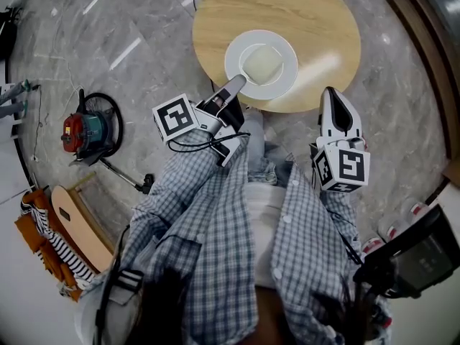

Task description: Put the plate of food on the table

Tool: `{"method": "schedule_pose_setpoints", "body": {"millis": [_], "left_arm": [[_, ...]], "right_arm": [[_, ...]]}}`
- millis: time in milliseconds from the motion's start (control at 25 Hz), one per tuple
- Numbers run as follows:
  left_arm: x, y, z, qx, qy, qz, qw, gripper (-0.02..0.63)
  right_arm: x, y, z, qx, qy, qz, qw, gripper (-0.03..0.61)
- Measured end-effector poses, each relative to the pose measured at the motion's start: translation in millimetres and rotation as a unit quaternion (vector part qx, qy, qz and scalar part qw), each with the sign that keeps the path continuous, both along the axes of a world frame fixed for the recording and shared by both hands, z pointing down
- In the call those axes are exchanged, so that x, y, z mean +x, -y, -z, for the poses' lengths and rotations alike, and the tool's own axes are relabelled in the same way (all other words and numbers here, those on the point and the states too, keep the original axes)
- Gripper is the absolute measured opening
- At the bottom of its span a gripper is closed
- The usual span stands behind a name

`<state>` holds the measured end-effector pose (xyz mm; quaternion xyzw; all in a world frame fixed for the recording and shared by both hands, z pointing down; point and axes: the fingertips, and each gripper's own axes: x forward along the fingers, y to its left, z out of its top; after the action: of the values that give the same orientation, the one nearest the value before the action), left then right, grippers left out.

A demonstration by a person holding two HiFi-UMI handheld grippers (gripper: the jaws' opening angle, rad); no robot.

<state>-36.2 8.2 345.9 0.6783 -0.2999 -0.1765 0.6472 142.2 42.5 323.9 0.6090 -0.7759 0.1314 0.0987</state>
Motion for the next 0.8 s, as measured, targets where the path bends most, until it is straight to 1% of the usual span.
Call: {"method": "schedule_pose_setpoints", "body": {"millis": [160,360,480,640,720,800], "left_arm": [[-1.4,13.9,-9.9,-0.005,0.007,-0.006,0.9999,0.023],[6.7,22.9,-15.4,-0.010,-0.004,-0.015,0.9998,0.023],[11.4,27.9,-15.0,-0.006,-0.004,-0.021,0.9997,0.023],[20.0,52.4,-21.4,-0.005,-0.007,-0.026,0.9996,0.023],[21.9,61.1,-25.5,-0.007,-0.008,-0.027,0.9996,0.023],[22.3,65.5,-30.6,-0.010,-0.001,-0.031,0.9995,0.023]], "right_arm": [[-6.5,16.0,-6.7,-0.007,-0.001,0.004,1.000,0.008],[-9.0,20.0,-9.0,-0.010,-0.007,0.004,1.000,0.008],[-4.8,20.0,-9.2,-0.013,-0.005,-0.004,1.000,0.008],[5.9,38.7,-20.4,-0.034,-0.011,-0.020,0.999,0.008],[8.1,45.8,-26.0,-0.046,0.004,-0.029,0.999,0.008],[11.5,50.9,-29.9,-0.054,0.034,-0.044,0.997,0.008]]}}
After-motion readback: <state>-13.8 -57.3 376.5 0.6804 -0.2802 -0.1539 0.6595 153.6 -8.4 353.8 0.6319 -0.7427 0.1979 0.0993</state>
